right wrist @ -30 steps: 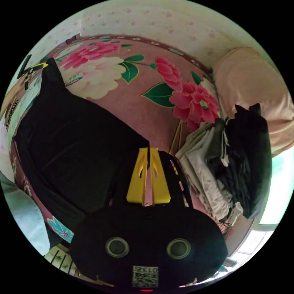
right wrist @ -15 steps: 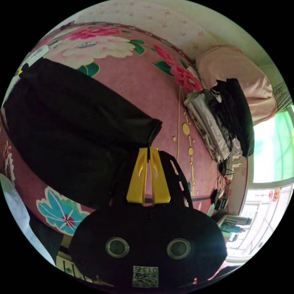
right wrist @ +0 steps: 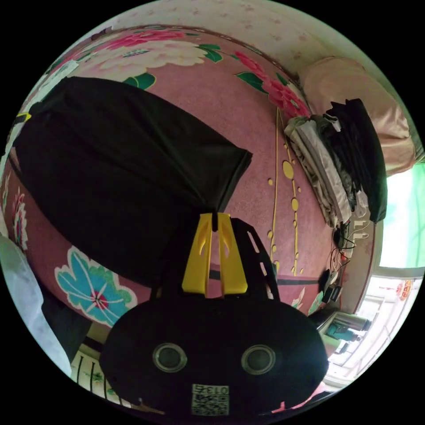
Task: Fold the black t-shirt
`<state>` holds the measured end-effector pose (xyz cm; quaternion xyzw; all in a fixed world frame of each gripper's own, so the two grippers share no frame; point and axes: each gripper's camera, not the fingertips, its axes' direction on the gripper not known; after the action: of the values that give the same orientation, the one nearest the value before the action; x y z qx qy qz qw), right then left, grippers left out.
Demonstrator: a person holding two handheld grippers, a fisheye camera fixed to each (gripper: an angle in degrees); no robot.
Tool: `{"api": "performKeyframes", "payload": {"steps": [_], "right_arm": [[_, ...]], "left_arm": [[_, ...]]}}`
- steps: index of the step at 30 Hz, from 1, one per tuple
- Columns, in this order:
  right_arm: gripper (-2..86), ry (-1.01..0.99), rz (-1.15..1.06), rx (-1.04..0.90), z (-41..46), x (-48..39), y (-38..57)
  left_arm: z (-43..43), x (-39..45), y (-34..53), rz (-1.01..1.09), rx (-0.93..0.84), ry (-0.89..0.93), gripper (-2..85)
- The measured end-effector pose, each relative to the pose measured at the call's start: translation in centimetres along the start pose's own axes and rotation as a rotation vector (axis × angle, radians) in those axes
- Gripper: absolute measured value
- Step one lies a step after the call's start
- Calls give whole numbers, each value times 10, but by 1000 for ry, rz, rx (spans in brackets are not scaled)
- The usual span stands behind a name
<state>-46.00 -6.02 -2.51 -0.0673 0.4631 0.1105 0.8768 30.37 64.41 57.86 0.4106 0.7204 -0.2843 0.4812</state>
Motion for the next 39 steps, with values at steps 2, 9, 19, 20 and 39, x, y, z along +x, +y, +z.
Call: {"api": "performKeyframes", "payload": {"steps": [2,9,19,20,39], "right_arm": [[83,-56,14,-2,-12,5,-3],[100,-86,117,111,-80,12,-29],[89,-581,-403,391,-129,-192,-279],[89,-605,-466,347,-125,-213,-305],[14,-584,-450,469,-144,-252,-332]], "left_arm": [[-1,-8,5,-11,-12,38,57],[-38,-24,27,45,-47,20,95],[-15,-17,-74,242,-60,117,119],[-8,-18,-78,263,-108,123,128],[17,-8,-72,398,-263,53,141]]}}
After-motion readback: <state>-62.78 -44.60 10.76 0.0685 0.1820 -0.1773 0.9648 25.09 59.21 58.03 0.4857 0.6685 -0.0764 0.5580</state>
